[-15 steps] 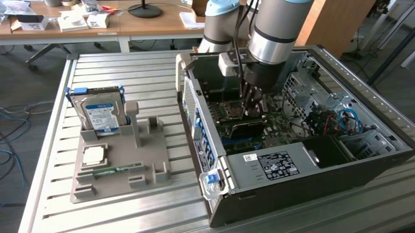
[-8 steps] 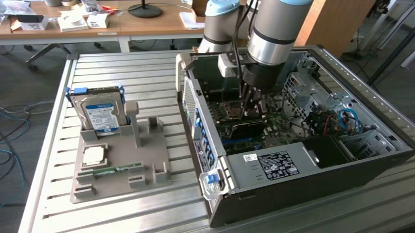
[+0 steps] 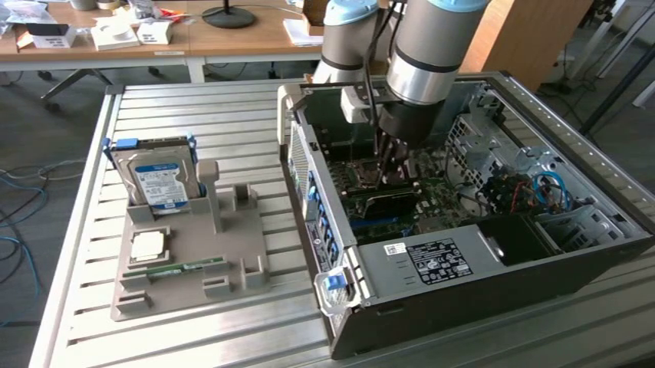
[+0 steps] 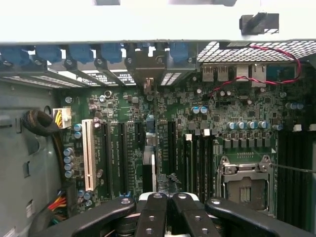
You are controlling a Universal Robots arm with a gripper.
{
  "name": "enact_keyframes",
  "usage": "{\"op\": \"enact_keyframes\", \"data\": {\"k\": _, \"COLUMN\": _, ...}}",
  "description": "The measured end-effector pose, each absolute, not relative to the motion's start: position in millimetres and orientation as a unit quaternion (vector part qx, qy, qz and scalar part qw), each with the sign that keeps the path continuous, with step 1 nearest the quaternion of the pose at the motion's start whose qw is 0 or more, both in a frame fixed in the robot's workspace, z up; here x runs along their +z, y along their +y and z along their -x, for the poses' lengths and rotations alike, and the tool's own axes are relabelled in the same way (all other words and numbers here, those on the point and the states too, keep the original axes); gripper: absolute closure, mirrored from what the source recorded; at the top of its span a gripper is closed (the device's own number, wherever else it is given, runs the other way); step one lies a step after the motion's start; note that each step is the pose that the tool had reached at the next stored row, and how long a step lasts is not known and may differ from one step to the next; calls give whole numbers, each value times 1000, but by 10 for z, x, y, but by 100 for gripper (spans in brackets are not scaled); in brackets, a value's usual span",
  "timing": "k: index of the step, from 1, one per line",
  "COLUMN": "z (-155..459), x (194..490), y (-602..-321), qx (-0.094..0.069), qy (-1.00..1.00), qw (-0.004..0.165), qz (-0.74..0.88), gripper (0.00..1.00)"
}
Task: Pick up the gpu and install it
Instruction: 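Press down on the gpu until it lock into place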
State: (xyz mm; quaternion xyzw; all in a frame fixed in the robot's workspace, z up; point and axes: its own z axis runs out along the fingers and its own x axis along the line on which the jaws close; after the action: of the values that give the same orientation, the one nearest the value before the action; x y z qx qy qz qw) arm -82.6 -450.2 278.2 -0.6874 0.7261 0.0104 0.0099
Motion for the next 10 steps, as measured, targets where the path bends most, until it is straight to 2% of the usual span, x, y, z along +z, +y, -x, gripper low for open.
{"op": "enact_keyframes", "data": {"k": 10, "z": 865, "x": 2750, "y": -4502, "qx": 10, "qy": 726, "qw": 9, "qz": 687, "gripper": 89}}
